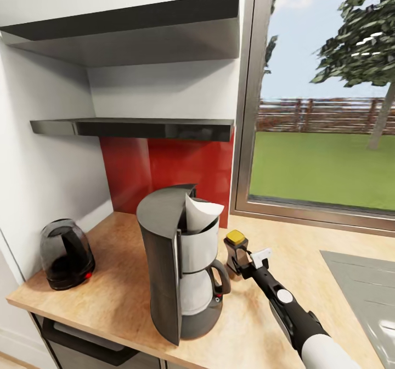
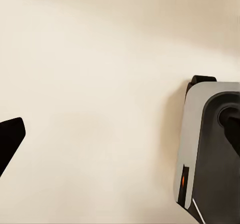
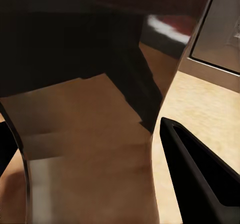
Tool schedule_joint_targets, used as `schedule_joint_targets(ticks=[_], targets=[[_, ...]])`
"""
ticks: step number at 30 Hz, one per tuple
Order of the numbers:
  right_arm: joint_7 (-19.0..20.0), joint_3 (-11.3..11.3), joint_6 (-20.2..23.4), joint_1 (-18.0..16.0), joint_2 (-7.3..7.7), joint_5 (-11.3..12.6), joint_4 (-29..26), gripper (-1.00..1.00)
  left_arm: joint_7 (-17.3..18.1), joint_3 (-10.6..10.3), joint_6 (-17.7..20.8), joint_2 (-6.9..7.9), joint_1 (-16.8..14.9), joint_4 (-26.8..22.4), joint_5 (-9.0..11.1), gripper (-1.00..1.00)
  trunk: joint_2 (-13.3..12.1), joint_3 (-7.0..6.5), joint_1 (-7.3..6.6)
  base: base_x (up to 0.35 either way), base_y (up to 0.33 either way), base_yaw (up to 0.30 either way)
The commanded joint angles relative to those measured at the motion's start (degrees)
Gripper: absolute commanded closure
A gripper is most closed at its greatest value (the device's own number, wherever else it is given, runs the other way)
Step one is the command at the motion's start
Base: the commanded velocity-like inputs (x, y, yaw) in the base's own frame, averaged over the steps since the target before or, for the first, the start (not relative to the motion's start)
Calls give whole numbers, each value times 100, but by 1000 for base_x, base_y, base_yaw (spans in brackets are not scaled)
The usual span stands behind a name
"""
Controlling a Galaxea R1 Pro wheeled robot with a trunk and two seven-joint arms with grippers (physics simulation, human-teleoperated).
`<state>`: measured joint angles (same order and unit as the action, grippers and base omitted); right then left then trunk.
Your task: Set up a coffee station on the kitchen countertop: keep the coffee maker on the countertop, move the bottle of coffee from the kitchen shelf to the counter next to the coffee maker, place a paper coffee filter on top of the coffee maker, put the saucer next to the coffee maker with the coffee cup on the saucer, and place the electric kettle next to the coffee maker.
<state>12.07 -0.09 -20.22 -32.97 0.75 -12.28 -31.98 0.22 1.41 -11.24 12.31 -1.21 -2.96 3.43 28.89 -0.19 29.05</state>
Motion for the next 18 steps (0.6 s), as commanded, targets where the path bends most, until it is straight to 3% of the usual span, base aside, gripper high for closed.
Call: schedule_joint_targets(ticks=[1, 18], targets=[[12, 0, -17, -3, -1, -12, 5, 100, 4, 8, -18, 0, -2, 6, 35, -100, 3, 2, 2, 16, -6, 0], [23, -16, -13, -2, -5, -32, 55, 100, 4, 9, -19, 0, -2, 6, 35, -100, 3, 2, 2, 1, 0, 0]])
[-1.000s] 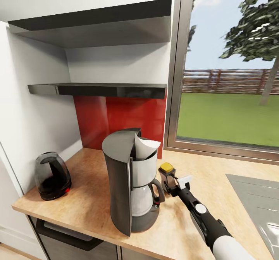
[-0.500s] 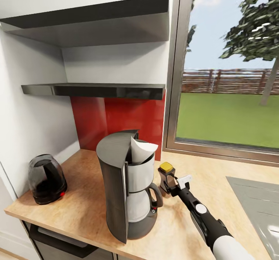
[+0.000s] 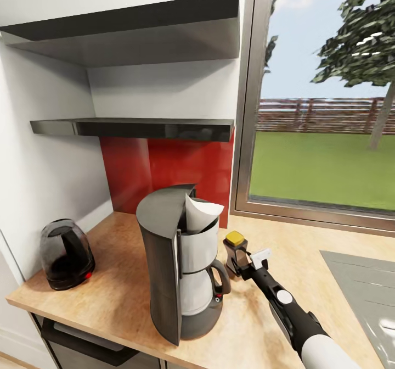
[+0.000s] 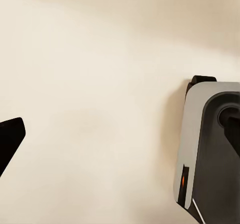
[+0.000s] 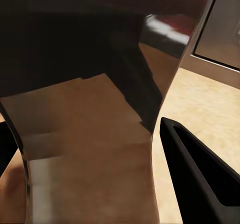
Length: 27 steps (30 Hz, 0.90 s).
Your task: Set up a coffee station on the kitchen countertop: keep the coffee maker on the countertop, move the bottle of coffee from the kitchen shelf to the counter next to the coffee maker, place a paper coffee filter on top of the coffee maker, put the saucer next to the coffee maker with the coffee cup on the saucer, and place the electric kettle next to the coffee maker.
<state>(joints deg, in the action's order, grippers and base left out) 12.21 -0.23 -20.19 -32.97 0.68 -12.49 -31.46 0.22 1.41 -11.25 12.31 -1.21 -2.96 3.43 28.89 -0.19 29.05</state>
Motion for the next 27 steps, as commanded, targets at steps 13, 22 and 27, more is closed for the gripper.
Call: schedule_joint_targets(ticks=[13, 22, 27], targets=[[1, -2, -21, 0, 2, -247, 17, -100, 4, 8, -18, 0, -2, 6, 35, -100, 3, 2, 2, 0, 0, 0], [1, -3, -21, -4, 2, -254, 17, -100, 4, 8, -26, 0, -2, 6, 37, -100, 3, 2, 2, 0, 0, 0], [1, 0, -21, -2, 2, -254, 12, -100, 4, 8, -26, 0, -2, 6, 41, -100, 3, 2, 2, 0, 0, 0]])
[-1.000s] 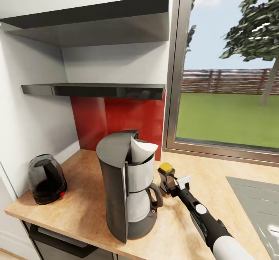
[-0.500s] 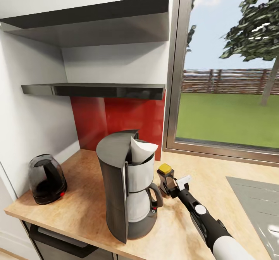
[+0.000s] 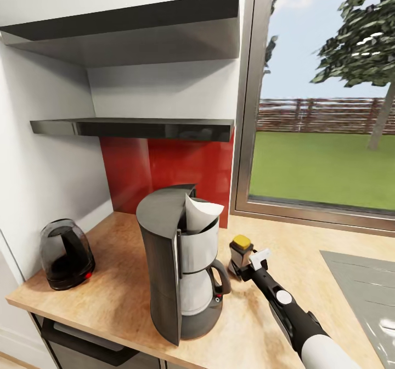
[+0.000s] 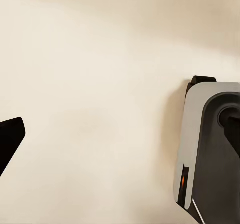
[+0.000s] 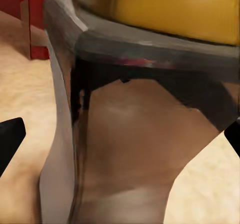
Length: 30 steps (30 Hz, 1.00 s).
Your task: Set up a coffee station on the kitchen countertop: keep the coffee maker on the countertop, move the bottle of coffee from the kitchen shelf to the counter next to the coffee maker, place a paper coffee filter on top of the coffee maker, put the saucer next to the coffee maker with the coffee cup on the saucer, and place the electric kettle next to the coffee maker.
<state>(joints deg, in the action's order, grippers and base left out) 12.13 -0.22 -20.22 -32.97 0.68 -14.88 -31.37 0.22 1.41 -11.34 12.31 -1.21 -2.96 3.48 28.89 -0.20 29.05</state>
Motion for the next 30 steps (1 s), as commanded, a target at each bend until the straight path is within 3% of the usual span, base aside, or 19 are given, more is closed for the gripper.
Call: schedule_joint_targets(ticks=[1, 30], targets=[[9, -1, -17, -2, 2, -15, 2, -100, 4, 8, -18, 0, -2, 6, 37, -100, 3, 2, 2, 0, 0, 0], [9, 3, -17, -1, 2, -15, 0, -100, 4, 15, -25, -2, -2, 4, 39, -100, 3, 2, 2, -20, 0, 0]])
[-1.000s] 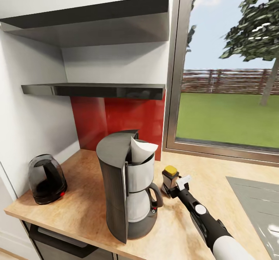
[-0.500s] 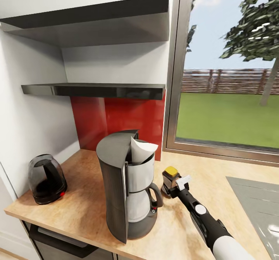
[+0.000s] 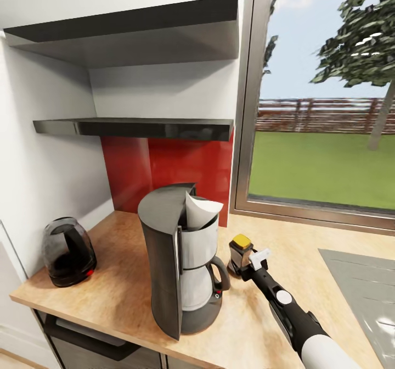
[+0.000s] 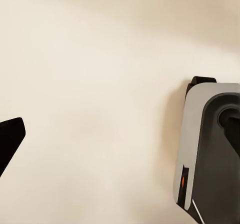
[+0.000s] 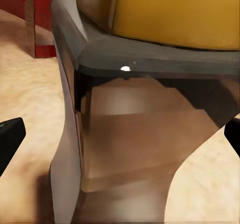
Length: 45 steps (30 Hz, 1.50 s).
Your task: Set up a coffee station on the kitchen countertop: keep the coffee maker on the countertop, move the bottle of coffee from the kitchen shelf to the counter next to the coffee maker, place a paper coffee filter on top of the coffee maker, put the saucer next to the coffee maker with the coffee cup on the saucer, and place the electric kettle next to the coffee maker.
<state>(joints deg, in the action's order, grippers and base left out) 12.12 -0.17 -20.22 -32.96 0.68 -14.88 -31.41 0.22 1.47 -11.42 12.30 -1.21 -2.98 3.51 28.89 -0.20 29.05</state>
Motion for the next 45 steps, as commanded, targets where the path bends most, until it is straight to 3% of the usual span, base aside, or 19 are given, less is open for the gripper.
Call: schedule_joint_targets(ticks=[1, 21, 24, 45], targets=[[10, -1, -17, -2, 2, -15, 3, -100, 4, 10, -18, 0, -2, 6, 36, -100, 3, 2, 2, -7, 0, 0], [10, -2, -17, -4, 2, -15, 3, -100, 4, 9, -19, -8, -2, 8, 32, -100, 3, 2, 2, 0, -36, 0], [10, -1, -17, 0, 2, -15, 3, -100, 4, 3, -19, -73, -2, 1, 12, -100, 3, 2, 2, -72, -2, 0], [10, 0, -17, -3, 2, -13, -1, -100, 4, 4, -2, -87, -2, 0, 27, -100, 3, 2, 2, -308, -85, 0]])
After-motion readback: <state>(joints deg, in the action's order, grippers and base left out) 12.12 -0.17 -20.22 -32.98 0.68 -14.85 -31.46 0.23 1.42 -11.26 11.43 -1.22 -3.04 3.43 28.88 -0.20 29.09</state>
